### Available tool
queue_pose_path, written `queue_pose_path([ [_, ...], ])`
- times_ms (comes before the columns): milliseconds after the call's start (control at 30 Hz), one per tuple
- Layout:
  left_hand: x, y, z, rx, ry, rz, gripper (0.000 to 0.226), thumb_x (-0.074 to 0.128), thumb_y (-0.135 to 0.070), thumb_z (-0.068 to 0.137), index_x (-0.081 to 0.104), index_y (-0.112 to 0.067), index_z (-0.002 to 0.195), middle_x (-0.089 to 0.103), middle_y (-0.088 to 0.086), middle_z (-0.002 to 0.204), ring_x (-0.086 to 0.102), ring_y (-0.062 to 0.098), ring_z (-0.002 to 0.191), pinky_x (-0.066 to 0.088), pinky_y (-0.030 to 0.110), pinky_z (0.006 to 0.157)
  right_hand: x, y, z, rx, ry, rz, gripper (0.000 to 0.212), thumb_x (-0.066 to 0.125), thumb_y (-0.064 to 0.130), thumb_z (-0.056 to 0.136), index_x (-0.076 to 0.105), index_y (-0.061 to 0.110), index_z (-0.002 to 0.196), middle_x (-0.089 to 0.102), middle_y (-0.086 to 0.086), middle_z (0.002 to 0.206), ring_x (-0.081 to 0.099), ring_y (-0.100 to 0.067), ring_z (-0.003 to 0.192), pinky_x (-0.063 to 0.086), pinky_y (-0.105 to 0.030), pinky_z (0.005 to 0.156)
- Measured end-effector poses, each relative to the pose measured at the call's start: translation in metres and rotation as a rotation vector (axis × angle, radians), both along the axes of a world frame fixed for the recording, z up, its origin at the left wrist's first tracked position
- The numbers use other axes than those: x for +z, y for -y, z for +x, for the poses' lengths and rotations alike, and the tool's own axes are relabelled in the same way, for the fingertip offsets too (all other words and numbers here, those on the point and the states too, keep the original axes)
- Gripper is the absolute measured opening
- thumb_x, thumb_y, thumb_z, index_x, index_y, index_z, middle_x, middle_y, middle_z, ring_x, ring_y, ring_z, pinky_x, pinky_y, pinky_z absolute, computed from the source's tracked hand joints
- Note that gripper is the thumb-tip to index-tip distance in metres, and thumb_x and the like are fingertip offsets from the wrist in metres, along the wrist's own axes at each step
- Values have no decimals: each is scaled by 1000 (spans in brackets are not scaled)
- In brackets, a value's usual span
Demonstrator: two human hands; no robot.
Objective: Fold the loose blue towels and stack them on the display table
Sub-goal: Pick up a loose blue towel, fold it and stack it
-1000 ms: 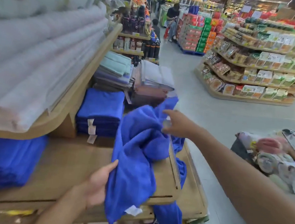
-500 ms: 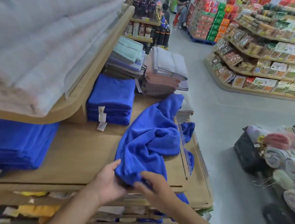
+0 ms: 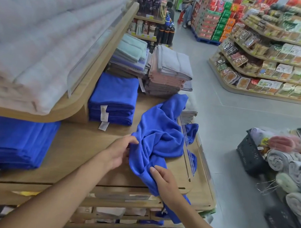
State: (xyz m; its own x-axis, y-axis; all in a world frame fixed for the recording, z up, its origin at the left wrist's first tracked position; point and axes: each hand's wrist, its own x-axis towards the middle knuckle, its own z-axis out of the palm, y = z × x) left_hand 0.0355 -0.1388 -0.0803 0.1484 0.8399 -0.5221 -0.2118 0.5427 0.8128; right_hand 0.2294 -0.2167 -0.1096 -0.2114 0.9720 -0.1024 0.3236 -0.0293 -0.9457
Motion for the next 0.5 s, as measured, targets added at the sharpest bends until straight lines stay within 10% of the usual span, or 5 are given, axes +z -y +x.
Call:
queue_pose_path([
  [233, 5, -21, -12, 300, 332, -35, 20, 63, -22, 85, 76, -14, 73, 70, 5, 76, 70, 20, 67, 56, 23, 58, -3, -2, -1, -11, 33, 17, 44, 49, 31, 105, 41, 6, 69, 36, -4, 63, 34, -17, 58, 30, -30, 57],
  [400, 0, -22, -25, 113, 483, -54, 46, 65, -35, 93, 71, -3, 124, 69, 20, 126, 65, 33, 120, 51, 44, 102, -4, -2, -1, -12, 53, 26, 44, 50, 32, 104, 42, 7, 68, 37, -1, 62, 34, -15, 58, 30, -27, 56],
  [500, -3, -25, -33, 129, 452, 16, 42, 70, -19, 77, 71, -3, 115, 71, 18, 119, 70, 31, 108, 57, 38, 91, -4, -1, -1, -11, 50, 36, 44, 50, 31, 104, 41, 7, 68, 37, -2, 62, 34, -16, 58, 30, -30, 57],
])
